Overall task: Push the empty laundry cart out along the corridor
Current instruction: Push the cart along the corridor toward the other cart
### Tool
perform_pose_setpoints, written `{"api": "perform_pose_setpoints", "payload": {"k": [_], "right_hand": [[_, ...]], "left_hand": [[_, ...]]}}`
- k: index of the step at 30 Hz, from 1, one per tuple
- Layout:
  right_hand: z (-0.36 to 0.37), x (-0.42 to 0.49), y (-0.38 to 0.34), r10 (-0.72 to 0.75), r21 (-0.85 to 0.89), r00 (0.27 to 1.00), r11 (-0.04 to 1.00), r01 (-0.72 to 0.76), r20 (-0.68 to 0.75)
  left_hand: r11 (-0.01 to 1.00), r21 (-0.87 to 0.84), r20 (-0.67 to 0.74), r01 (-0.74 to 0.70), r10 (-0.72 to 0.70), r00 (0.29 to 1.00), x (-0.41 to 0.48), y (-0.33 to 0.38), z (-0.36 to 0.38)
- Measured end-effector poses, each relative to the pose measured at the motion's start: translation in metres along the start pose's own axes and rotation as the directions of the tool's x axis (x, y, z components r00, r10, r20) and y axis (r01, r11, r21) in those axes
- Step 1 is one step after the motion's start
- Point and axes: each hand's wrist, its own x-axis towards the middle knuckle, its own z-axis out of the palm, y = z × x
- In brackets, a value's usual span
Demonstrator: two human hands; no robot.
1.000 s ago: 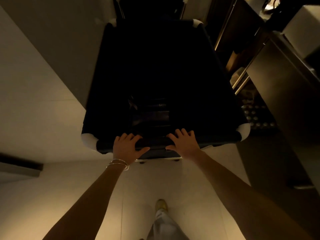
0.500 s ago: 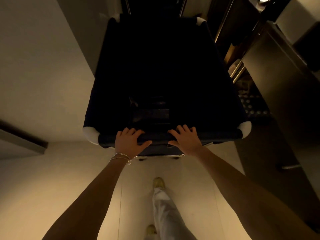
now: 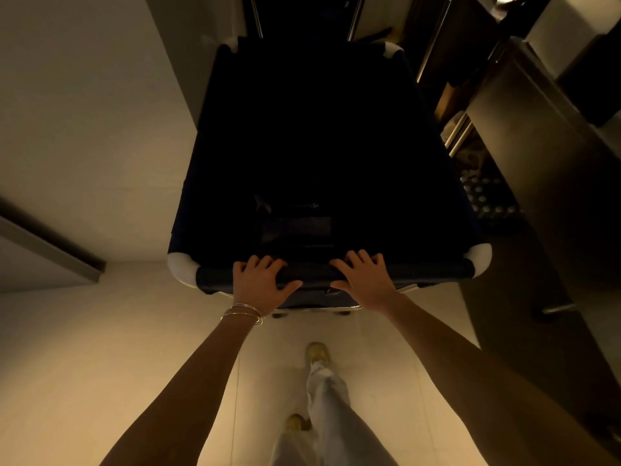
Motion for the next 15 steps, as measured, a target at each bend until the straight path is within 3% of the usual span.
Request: {"api": "perform_pose_setpoints", "payload": {"k": [15], "right_hand": [[-0.016, 0.079, 0.035, -0.012, -0.001, 1.000, 1.000, 0.012, -0.007]], "left_hand": [[0.999, 0.049, -0.011, 0.001, -0.001, 1.000, 0.080, -0.019, 0.010]]}}
